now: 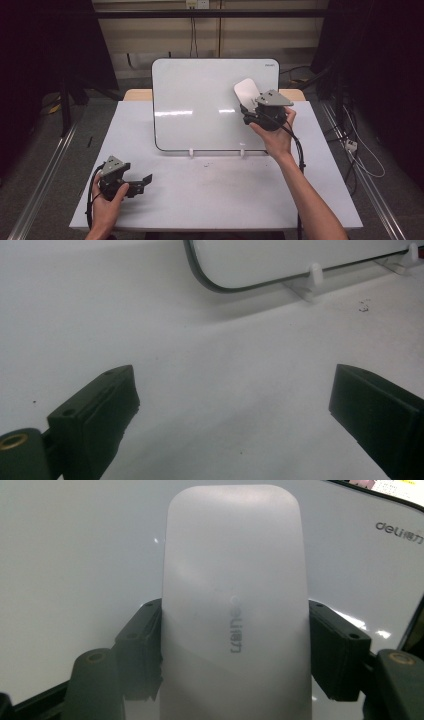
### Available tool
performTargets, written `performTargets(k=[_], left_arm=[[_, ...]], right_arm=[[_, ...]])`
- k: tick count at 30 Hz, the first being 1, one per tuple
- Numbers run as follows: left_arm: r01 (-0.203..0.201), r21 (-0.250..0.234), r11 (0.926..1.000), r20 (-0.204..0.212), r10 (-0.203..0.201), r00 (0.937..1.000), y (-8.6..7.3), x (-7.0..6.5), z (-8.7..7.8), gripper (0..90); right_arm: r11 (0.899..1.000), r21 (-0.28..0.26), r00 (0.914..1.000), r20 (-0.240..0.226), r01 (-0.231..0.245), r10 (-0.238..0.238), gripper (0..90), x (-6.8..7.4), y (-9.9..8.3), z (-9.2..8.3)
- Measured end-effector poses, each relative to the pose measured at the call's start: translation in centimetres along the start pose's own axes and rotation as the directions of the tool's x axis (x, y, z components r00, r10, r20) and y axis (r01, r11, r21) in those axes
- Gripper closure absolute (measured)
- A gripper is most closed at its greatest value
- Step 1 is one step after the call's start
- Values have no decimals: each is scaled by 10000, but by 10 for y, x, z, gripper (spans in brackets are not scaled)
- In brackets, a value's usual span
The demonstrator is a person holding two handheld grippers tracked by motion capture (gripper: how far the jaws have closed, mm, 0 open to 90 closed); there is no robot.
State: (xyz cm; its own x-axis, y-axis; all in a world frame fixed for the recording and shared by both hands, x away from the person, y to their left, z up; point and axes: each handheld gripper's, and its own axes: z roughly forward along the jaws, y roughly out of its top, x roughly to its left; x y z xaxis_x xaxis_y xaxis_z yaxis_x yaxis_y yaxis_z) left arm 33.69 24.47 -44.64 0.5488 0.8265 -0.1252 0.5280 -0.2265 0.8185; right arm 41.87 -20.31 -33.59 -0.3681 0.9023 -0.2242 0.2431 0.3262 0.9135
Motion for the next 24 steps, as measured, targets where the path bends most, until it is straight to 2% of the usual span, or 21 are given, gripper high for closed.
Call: performTargets(k=[2,8,13,18,24], left_arm=[[23,-42,10000,-69,-23,10000,0,0,0,52],[-72,83,9999,-35,72,10000,-1,-1,0,53],[15,99,9999,-1,-15,10000,-1,-1,1,52],[-2,83,10000,1,2,10000,-1,-2,0,53],[-8,58,10000,44,8,10000,-1,-2,-1,53]], right_arm=[[9999,30,9998,114,153,-153,317,0,-3,-4],[10000,90,9999,149,-5,4,317,-6,-13,-15],[9997,178,9998,163,-148,145,317,-10,-20,-24],[9993,355,9998,133,107,-111,317,-7,-29,-31],[9988,479,9997,251,-35,23,317,-11,-40,-35]])
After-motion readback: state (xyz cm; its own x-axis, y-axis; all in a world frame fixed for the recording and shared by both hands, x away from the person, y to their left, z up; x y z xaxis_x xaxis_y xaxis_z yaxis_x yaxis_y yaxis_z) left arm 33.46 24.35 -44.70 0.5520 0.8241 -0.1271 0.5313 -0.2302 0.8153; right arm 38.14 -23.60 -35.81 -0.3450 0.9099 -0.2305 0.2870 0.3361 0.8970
